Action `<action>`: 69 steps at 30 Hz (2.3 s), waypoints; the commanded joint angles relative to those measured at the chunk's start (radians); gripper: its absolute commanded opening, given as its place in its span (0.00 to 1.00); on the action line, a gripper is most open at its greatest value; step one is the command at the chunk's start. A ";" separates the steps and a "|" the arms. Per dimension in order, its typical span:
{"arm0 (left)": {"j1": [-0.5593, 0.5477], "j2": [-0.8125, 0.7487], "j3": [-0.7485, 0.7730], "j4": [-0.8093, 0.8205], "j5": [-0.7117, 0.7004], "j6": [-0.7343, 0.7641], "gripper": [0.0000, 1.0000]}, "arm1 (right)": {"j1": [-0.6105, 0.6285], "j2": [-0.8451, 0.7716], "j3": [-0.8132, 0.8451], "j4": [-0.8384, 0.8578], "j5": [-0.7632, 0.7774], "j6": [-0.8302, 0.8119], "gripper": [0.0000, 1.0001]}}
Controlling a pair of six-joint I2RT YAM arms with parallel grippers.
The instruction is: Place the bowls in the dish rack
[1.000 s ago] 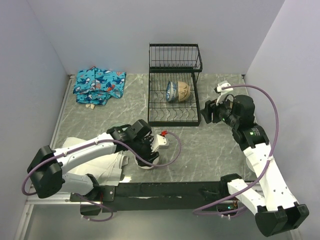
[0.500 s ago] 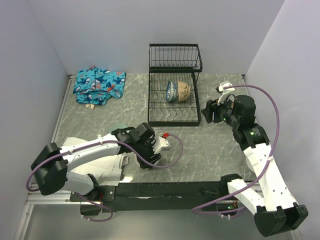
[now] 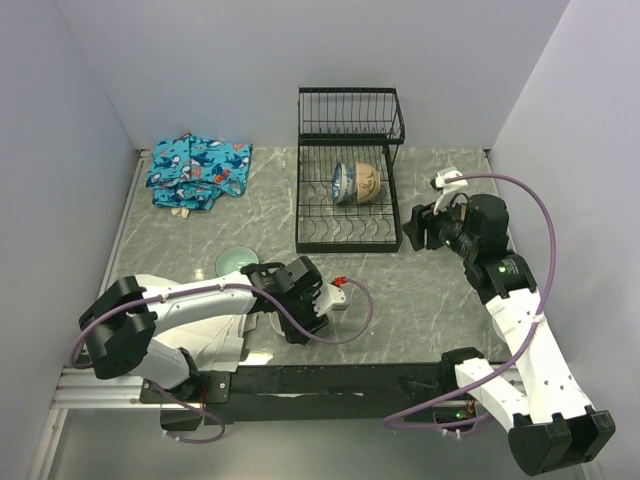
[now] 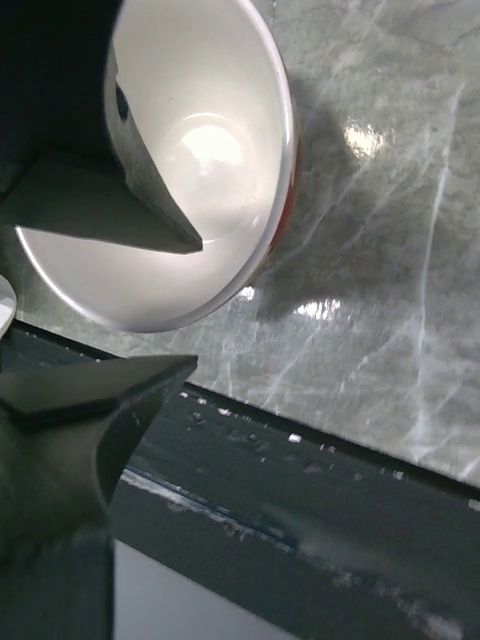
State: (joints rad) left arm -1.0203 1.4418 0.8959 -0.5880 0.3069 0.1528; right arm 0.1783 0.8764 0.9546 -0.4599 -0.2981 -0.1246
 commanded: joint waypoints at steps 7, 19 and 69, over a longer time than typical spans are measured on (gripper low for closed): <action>-0.012 0.034 0.034 0.040 -0.069 -0.081 0.39 | -0.010 -0.045 -0.028 0.055 -0.026 0.003 0.65; -0.008 0.049 0.341 -0.189 0.021 -0.003 0.01 | -0.011 0.019 0.039 0.035 0.007 -0.018 0.64; 0.364 0.695 0.456 1.720 0.250 -1.415 0.01 | -0.281 0.398 0.245 -0.118 -0.019 0.014 0.63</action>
State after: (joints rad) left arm -0.6426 2.1719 1.3632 1.0885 0.6258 -1.2606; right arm -0.0963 1.2663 1.1477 -0.5896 -0.3016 -0.1196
